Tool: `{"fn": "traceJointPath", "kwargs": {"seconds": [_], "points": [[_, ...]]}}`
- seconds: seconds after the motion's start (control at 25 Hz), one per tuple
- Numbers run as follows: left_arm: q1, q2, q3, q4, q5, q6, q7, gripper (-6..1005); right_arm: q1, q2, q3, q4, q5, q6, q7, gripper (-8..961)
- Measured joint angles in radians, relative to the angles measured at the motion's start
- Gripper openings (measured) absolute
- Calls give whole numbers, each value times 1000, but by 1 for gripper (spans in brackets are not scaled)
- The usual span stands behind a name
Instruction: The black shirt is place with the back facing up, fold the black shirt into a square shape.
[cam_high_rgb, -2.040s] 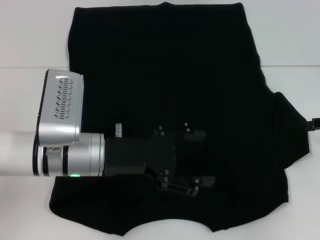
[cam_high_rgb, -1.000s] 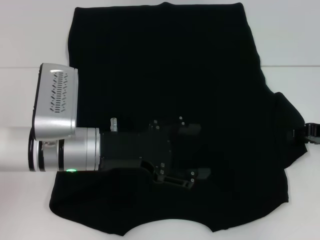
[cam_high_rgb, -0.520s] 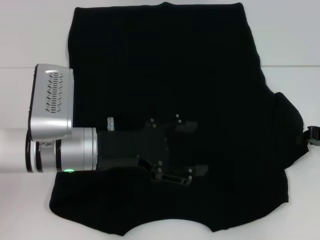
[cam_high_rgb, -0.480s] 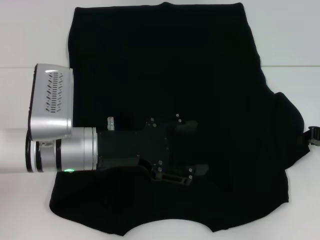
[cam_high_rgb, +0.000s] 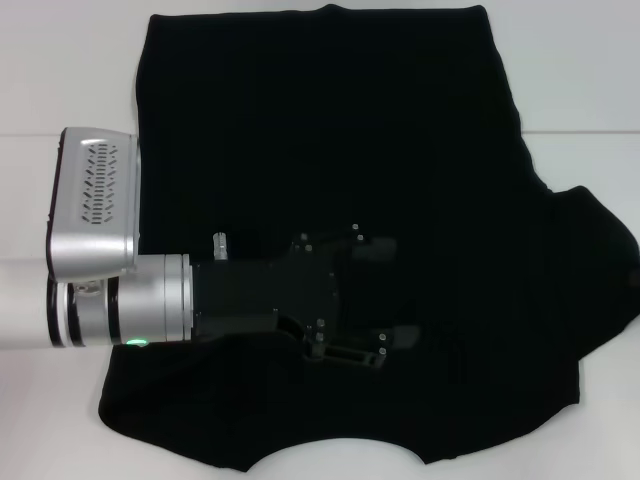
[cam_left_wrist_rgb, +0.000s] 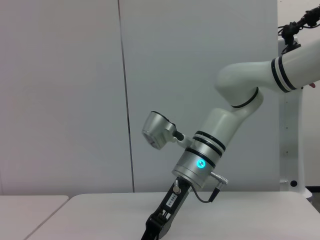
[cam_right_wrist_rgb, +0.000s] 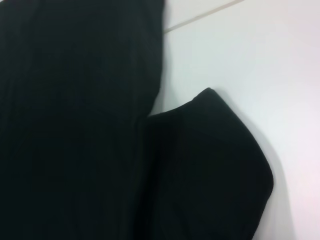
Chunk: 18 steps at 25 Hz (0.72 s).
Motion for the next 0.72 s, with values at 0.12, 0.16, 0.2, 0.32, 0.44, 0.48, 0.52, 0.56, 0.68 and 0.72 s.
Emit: {"fn": "traceJointPath", "kwargs": {"seconds": [0.12,0.16,0.2,0.32,0.44,0.48,0.52,0.56,0.68,0.72], "points": [[2,0,0,-1,0,5,-2,937,-15,-2,36,0,1,-3,-21,10],[4,0,0,-2,0,8,-2,936,-18,-2,47,0,1,-3,-29,10],[6,-1,0,-2,0,11,-2,936,-20,-3,59,0,1,-4,-36,9],[9,-2,0,-1,-2,16,-3,937,-22,-4,72,-2,2,-4,-46,9],[9,-2,0,-1,-3,21,-4,937,-22,-5,76,-11,1,0,-48,9],[9,-2,0,-1,-4,22,-4,937,-21,-5,78,-13,2,0,-49,9],[9,-2,0,-1,-4,22,-4,937,-19,-5,78,-16,2,1,-52,9],[10,-2,0,-1,-6,23,-5,936,-16,-5,80,-19,2,1,-54,9],[10,-1,0,-1,-15,23,-5,936,-7,-5,82,-27,2,1,-58,10],[10,-2,0,-1,-17,24,-5,936,-3,-5,82,-28,2,1,-58,10]]}}
